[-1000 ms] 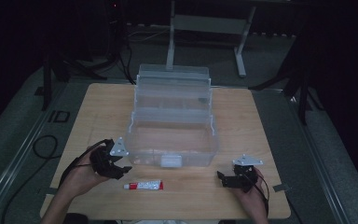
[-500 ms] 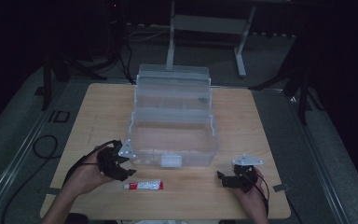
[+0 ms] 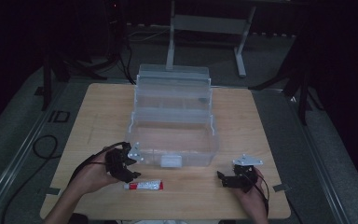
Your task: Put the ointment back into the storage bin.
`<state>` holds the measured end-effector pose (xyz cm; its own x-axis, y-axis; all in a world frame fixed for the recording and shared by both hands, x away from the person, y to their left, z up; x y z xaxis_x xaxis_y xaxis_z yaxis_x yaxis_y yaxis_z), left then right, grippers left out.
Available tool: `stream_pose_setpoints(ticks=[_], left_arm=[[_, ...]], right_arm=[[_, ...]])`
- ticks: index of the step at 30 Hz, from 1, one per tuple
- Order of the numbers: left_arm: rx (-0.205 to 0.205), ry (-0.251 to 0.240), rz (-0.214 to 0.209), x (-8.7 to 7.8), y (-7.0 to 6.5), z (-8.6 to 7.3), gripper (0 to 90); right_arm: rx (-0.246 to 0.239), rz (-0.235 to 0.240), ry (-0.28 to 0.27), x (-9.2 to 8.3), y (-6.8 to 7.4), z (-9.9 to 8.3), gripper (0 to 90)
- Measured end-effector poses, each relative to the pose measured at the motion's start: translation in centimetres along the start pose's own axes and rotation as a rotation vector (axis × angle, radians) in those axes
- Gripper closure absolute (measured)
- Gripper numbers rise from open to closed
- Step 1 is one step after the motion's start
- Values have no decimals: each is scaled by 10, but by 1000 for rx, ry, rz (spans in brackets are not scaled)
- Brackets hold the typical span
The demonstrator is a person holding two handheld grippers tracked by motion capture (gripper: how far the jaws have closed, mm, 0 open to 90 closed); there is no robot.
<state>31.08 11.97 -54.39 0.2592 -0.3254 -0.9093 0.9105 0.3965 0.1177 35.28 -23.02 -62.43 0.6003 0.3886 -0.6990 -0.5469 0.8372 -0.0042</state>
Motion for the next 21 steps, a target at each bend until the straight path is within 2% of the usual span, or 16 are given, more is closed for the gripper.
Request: stream_pose_setpoints(ticks=[16,21], left_arm=[[45,43,-19,6,-6,5,461],[64,66,-47,9,-9,5,459]], right_arm=[[0,0,0,0,0,0,111],[0,0,0,0,0,0,111]])
Point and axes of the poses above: each handheld gripper's, and its own axes: x roughly forward along the jaws, z roughly out of its top, y roughly to its left, the point moved 9 cm from there along x, roughly forward along the jaws
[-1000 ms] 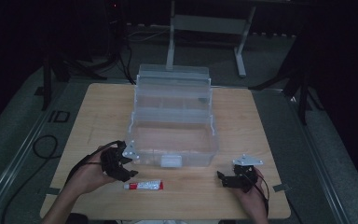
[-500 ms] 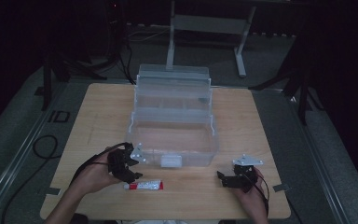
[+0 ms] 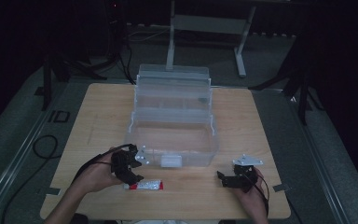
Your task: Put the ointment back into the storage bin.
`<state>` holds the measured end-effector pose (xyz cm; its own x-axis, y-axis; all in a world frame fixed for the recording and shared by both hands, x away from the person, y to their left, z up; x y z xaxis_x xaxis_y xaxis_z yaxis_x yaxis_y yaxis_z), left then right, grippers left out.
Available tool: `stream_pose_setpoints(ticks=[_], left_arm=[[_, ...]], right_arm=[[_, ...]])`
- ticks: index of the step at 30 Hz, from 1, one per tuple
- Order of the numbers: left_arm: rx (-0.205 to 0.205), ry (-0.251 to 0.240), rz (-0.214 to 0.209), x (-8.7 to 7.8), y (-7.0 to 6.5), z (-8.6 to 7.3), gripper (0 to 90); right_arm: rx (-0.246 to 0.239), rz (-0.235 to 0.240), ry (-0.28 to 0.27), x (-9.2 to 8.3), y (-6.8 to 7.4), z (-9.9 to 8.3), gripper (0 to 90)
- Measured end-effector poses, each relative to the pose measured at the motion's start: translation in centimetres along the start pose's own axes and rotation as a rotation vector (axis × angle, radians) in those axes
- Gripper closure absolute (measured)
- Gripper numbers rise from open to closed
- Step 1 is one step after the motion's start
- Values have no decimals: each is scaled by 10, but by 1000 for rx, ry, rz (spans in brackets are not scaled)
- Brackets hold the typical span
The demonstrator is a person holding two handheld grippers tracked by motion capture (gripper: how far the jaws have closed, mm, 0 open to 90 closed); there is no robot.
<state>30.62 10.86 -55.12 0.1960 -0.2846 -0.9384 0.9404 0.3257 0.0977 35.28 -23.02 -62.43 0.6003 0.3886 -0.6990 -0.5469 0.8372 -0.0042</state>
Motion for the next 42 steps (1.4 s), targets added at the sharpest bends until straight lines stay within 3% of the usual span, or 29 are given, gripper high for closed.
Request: stream_pose_setpoints(ticks=[17,21,32,42], left_arm=[[45,85,-59,18,-13,2,483],[72,125,-62,22,-15,2,482],[97,196,-70,35,-20,0,522],[127,236,-70,43,-24,-1,566]], right_arm=[[0,0,0,0,0,0,111],[0,0,0,0,0,0,111],[0,0,0,0,0,0,111],[0,0,0,0,0,0,111]])
Point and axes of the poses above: each handheld gripper's, and its own axes: x roughly forward along the jaws, z roughly out of its top, y roughly to its left, the point moved 9 cm from there along x, roughly forward along the jaws
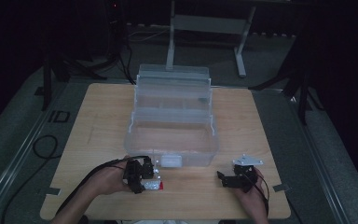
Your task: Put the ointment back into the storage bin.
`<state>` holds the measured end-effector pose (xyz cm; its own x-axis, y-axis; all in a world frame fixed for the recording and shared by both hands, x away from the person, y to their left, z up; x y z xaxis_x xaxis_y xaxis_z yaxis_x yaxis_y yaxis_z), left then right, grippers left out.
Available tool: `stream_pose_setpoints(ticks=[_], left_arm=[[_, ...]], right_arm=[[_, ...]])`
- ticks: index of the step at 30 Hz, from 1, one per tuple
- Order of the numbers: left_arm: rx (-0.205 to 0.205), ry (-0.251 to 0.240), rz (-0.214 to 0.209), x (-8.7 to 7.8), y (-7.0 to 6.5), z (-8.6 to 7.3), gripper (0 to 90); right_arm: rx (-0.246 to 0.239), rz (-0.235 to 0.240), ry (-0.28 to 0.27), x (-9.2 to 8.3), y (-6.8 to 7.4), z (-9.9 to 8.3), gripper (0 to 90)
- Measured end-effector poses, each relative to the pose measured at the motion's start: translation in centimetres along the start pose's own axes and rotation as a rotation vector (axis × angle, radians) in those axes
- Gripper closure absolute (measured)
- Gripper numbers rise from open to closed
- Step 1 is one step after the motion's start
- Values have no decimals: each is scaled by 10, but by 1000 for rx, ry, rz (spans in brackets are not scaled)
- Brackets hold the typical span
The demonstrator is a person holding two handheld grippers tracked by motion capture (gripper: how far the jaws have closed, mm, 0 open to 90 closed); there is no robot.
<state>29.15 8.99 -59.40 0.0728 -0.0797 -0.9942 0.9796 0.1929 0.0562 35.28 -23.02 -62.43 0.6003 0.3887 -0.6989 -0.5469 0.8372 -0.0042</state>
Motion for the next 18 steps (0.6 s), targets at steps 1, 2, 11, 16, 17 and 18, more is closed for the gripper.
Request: stream_pose_setpoints(ticks=[1,2,11,16,17,18], left_arm=[[0,0,0,0,0,0,570],[4,10,1,3,-1,0,573],[20,43,-5,11,-1,-1,601],[29,46,-13,14,-2,1,621],[31,50,-13,14,-2,0,627],[31,46,-17,14,-2,1,633]], right_arm=[[0,0,0,0,0,0,111],[0,0,0,0,0,0,111],[0,0,0,0,0,0,111],[0,0,0,0,0,0,111],[0,0,0,0,0,0,111],[0,0,0,0,0,0,111]])
Point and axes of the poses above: each handheld gripper's, and its own axes: x roughly forward along the jaws, z roughly out of its top, y roughly to its left, the point moved 9 cm from there along x, roughly forward along the jaws
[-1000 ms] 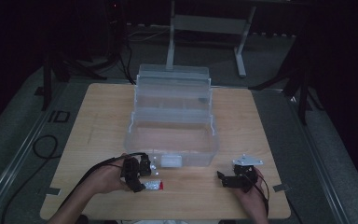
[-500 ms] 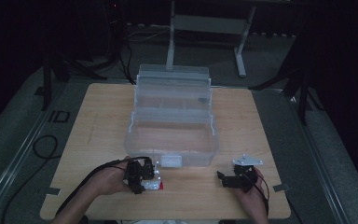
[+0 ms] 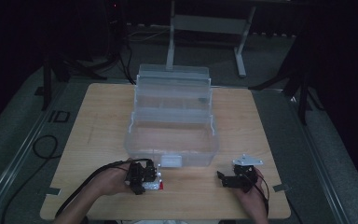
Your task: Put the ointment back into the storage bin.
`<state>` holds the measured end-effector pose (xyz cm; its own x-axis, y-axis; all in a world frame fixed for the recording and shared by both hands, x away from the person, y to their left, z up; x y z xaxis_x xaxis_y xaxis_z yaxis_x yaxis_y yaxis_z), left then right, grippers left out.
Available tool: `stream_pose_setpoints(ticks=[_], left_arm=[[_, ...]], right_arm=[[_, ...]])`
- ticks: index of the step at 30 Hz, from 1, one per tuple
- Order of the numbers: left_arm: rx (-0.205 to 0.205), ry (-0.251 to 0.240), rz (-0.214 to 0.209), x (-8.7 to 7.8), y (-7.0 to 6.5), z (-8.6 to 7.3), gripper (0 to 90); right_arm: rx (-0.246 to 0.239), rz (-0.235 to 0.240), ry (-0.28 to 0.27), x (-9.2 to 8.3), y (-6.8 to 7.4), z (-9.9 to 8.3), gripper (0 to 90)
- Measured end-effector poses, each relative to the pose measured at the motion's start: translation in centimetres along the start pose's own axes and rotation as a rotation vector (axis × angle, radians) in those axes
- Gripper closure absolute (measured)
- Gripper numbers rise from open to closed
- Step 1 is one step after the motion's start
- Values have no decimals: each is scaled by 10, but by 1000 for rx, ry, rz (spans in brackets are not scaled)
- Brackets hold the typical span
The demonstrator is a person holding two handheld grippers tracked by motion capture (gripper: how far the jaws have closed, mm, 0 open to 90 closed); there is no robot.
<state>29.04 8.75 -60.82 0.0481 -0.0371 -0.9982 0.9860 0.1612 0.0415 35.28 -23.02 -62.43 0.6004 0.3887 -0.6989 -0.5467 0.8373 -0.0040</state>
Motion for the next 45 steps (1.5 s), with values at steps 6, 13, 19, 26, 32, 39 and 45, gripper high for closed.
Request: stream_pose_setpoints(ticks=[6,13,19,26,32,39,45], left_arm=[[-7,2,-11,0,0,-1,649],[-5,6,-36,0,0,-2,693],[9,7,-39,0,-1,-3,705],[21,-13,-53,-8,-3,-5,706],[26,-10,-42,-14,-3,-11,706],[13,-25,-49,-24,-1,-16,706],[14,-33,-32,-34,3,-19,705]], right_arm=[[0,0,0,0,0,0,111],[0,0,0,0,0,0,111],[0,0,0,0,0,0,111],[0,0,0,0,0,0,111],[0,0,0,0,0,0,111],[0,0,0,0,0,0,111],[0,0,0,0,0,0,111]])
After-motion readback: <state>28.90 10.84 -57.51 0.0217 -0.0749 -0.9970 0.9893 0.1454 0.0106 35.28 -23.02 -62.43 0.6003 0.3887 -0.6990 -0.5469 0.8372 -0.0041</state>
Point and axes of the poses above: each handheld gripper's, and its own axes: x roughly forward along the jaws, z roughly out of its top, y roughly to its left, the point moved 9 cm from there along x, roughly forward along the jaws
